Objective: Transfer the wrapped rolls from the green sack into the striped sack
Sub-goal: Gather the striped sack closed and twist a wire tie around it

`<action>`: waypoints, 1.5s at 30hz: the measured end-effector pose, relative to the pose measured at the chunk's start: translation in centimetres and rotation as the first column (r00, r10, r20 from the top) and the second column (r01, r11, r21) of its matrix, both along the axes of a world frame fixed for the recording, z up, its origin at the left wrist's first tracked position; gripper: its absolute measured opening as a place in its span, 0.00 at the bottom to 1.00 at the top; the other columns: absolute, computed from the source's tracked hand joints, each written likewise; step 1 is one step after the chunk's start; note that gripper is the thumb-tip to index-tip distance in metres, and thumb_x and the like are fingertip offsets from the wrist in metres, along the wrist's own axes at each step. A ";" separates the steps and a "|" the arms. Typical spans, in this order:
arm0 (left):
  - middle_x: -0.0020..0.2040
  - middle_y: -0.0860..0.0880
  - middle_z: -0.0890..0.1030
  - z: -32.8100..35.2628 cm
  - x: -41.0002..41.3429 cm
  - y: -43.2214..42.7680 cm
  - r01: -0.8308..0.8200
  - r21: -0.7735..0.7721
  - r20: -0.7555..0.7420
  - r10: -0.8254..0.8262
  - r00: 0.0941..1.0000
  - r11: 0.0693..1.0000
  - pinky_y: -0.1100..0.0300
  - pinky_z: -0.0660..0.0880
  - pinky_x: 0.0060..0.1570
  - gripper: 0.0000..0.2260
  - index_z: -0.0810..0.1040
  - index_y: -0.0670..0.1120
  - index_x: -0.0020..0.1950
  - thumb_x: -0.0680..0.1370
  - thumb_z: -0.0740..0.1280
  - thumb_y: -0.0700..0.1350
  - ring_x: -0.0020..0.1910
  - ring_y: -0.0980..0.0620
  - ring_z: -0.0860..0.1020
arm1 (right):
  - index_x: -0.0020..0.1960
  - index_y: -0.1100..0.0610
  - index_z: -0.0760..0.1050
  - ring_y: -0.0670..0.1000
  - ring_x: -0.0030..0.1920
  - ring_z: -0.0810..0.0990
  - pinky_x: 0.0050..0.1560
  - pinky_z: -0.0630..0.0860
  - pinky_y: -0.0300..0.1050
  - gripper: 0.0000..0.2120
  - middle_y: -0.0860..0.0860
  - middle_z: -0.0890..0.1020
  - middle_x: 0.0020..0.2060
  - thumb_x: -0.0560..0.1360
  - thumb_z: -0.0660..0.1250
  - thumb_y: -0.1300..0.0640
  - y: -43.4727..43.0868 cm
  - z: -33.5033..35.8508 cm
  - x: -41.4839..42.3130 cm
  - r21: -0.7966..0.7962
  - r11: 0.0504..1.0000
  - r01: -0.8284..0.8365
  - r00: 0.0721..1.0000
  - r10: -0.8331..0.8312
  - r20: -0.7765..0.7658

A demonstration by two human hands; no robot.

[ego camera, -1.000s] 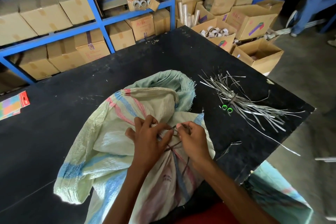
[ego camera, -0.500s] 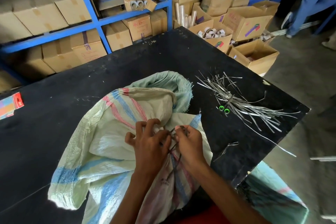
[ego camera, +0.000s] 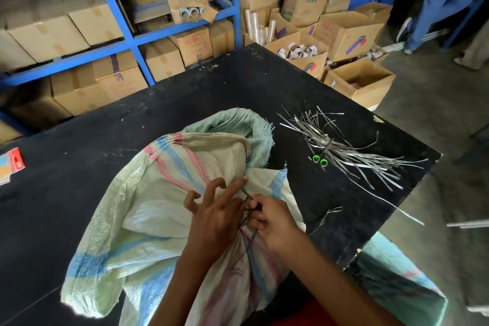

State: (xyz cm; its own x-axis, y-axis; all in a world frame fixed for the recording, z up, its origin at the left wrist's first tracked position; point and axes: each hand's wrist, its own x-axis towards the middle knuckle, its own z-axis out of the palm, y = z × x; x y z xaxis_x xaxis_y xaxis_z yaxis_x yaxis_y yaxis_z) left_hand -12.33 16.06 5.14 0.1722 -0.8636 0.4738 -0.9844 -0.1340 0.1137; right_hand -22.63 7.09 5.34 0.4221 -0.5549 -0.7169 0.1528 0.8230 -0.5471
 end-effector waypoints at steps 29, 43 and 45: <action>0.50 0.60 0.76 0.3 2.6 0.1 0.202 0.146 -0.587 -0.079 0.806 0.968 0.50 0.57 0.57 0.06 0.75 0.57 0.53 0.80 0.60 0.54 0.57 0.55 0.71 | 0.43 0.54 0.80 0.39 0.30 0.71 0.34 0.65 0.33 0.07 0.42 0.81 0.34 0.78 0.68 0.62 -1.2 -0.7 -3.7 -0.663 0.594 -0.456 0.881 0.408 -0.240; 0.59 0.58 0.74 0.1 2.2 0.8 0.154 0.086 -0.673 -0.056 0.737 0.984 0.48 0.65 0.63 0.14 0.80 0.54 0.55 0.82 0.58 0.58 0.63 0.50 0.69 | 0.51 0.56 0.80 0.41 0.29 0.62 0.26 0.57 0.32 0.04 0.46 0.74 0.34 0.79 0.66 0.59 -1.0 -0.5 -2.5 -0.408 0.795 -0.449 0.876 0.482 -0.024; 0.62 0.56 0.72 0.0 2.1 0.9 0.111 0.084 -0.633 -0.033 0.773 0.990 0.45 0.64 0.63 0.12 0.80 0.53 0.54 0.82 0.60 0.57 0.64 0.50 0.67 | 0.52 0.56 0.80 0.40 0.28 0.65 0.26 0.59 0.31 0.05 0.49 0.78 0.39 0.79 0.66 0.59 -0.8 0.1 -2.5 -0.404 0.794 -0.454 0.874 0.484 -0.031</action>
State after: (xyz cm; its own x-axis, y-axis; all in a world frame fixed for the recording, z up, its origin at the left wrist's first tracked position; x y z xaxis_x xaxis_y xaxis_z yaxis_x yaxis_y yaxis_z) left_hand -10.23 16.97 5.14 0.3328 -0.9250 0.1834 -0.7054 -0.1151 0.6994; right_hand -25.14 6.27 5.46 0.7432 -0.4997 -0.4449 -0.1470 0.5268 -0.8372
